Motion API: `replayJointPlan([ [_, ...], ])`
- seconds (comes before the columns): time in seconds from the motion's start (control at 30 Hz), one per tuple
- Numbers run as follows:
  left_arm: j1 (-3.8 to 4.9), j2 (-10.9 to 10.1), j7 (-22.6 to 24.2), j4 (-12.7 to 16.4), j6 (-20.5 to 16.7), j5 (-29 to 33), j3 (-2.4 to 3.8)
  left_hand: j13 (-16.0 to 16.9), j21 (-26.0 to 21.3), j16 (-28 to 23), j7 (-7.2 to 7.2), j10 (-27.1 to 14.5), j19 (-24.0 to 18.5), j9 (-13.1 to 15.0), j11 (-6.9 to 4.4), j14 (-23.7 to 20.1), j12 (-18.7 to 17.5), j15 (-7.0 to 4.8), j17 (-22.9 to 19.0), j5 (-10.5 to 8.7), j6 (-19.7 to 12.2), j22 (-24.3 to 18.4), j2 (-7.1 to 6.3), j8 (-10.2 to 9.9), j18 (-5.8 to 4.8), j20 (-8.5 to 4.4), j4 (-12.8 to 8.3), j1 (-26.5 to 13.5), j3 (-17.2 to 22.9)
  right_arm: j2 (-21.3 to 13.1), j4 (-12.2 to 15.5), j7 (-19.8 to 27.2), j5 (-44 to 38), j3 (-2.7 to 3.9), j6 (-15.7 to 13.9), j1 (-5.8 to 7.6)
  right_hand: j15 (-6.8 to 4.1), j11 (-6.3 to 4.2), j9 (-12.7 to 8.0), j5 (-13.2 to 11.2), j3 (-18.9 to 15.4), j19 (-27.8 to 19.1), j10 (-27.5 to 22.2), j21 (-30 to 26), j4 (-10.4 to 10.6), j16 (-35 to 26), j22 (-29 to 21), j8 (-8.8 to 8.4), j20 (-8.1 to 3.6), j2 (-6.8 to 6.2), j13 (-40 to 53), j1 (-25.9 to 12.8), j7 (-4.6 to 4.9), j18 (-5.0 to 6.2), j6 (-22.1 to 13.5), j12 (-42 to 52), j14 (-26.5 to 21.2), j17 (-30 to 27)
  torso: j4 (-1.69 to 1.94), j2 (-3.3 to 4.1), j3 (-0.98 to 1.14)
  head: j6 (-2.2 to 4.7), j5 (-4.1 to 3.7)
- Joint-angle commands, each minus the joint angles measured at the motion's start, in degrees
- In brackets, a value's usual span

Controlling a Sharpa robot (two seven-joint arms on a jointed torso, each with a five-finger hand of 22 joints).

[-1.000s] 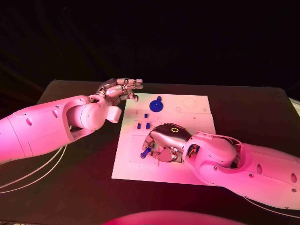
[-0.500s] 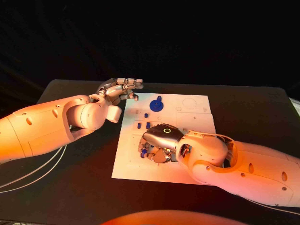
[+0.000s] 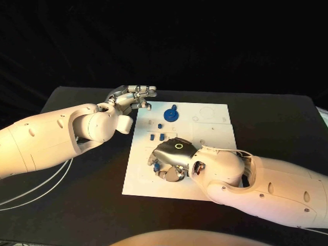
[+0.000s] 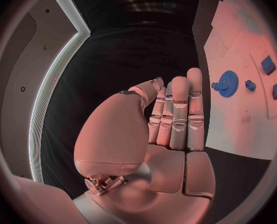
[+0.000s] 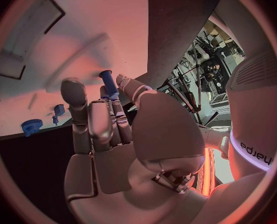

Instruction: Assemble the parts on the task board

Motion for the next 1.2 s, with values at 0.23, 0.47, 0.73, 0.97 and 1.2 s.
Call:
replayJointPlan([
  [0.23, 0.02, 0.03, -0.02, 0.06, 1.26, 0.17, 0.03, 0.06, -0.40, -0.29, 0.06, -0.49, -0.22, -0.06, 0.06, -0.42, 0.41, 0.11, -0.17, 0.01, -0.40, -0.15, 0.42, 0.35, 0.66, -0.03, -0.01, -0.08, -0.45, -2.23, 1.35, 0.07, -0.17, 0.10, -7.24, -0.18, 1.06, 1.19, -0.06, 0.57, -10.71, -2.86, -9.10, -7.43, 1.89, -4.80, -10.47, 0.14, 0.96, -0.78, 0.74, 1.54, -0.02, 2.11, -7.81, 2.08, -1.54, -6.68, 0.03, 0.01, 0.15, 0.34, -0.25],
  [0.47, 0.01, -0.16, -0.11, -0.05, 1.32, 0.17, 0.02, 0.06, -0.44, -0.29, 0.09, -0.56, -0.21, -0.06, 0.08, -0.43, 0.46, 0.13, -0.21, -0.06, -0.44, -0.19, 0.42, 0.36, 0.66, -0.03, -0.01, -0.11, -0.53, -9.42, 5.96, 2.20, 5.77, 1.41, -14.04, -0.03, 0.33, 0.39, 0.50, 2.51, -14.58, 0.29, -5.84, -5.84, 3.30, -4.09, -7.69, 1.45, 0.68, 0.48, 1.49, 3.61, 0.41, 1.61, -4.28, 7.50, -0.22, -6.40, -0.20, -0.13, 0.07, 0.62, -0.55],
  [0.73, 0.01, -0.30, -0.13, 0.00, 1.25, 0.17, -0.15, 0.06, -0.44, -0.29, 0.09, -0.56, -0.21, -0.06, 0.08, -0.43, 0.46, 0.13, -0.21, -0.06, -0.44, -0.19, 0.42, 0.36, 0.66, -0.03, -0.01, -0.11, -0.53, -21.98, 10.58, -2.61, 17.97, 1.91, -13.73, 3.76, -1.71, -2.48, 0.80, 4.16, -14.31, 7.12, 10.79, 5.18, 4.77, 5.34, 9.75, 2.70, -0.87, 1.92, 4.60, 2.83, -0.93, -1.02, -0.10, 15.70, 3.03, 5.60, -0.87, -0.58, -0.01, 1.35, -2.32],
  [0.97, 0.01, -0.44, -0.09, 0.66, 1.21, 0.17, -0.28, 0.06, -0.44, -0.29, 0.09, -0.56, -0.21, -0.06, 0.08, -0.43, 0.46, 0.13, -0.21, -0.06, -0.44, -0.19, 0.42, 0.36, 0.66, -0.03, -0.01, -0.11, -0.53, -29.74, 11.95, -10.39, 21.05, 0.50, -11.42, 4.75, -3.46, -4.99, 1.58, 10.45, -18.17, 9.39, 15.54, 10.42, 9.00, 9.02, 17.40, 5.01, -3.35, 0.10, 16.35, -2.01, -3.72, -2.15, 3.59, 28.11, 3.43, 9.83, -1.53, -0.88, -0.07, 1.99, -3.51],
  [1.2, -0.01, -0.51, -0.08, 0.77, 1.18, 0.17, -0.38, 0.06, -0.44, -0.29, 0.09, -0.56, -0.21, -0.06, 0.08, -0.43, 0.46, 0.13, -0.21, -0.06, -0.44, -0.19, 0.42, 0.36, 0.66, -0.03, -0.01, -0.11, -0.53, -32.35, 12.40, -16.68, 19.74, -0.65, -9.56, 4.47, -3.98, -5.01, 2.40, 15.20, -22.47, 9.53, 14.48, 12.25, 13.91, 10.73, 20.18, 6.25, -3.37, 0.55, 36.13, -5.15, -3.60, -2.59, 3.65, 44.10, 3.48, 11.92, -1.87, -1.16, -0.09, 2.00, -4.03],
])
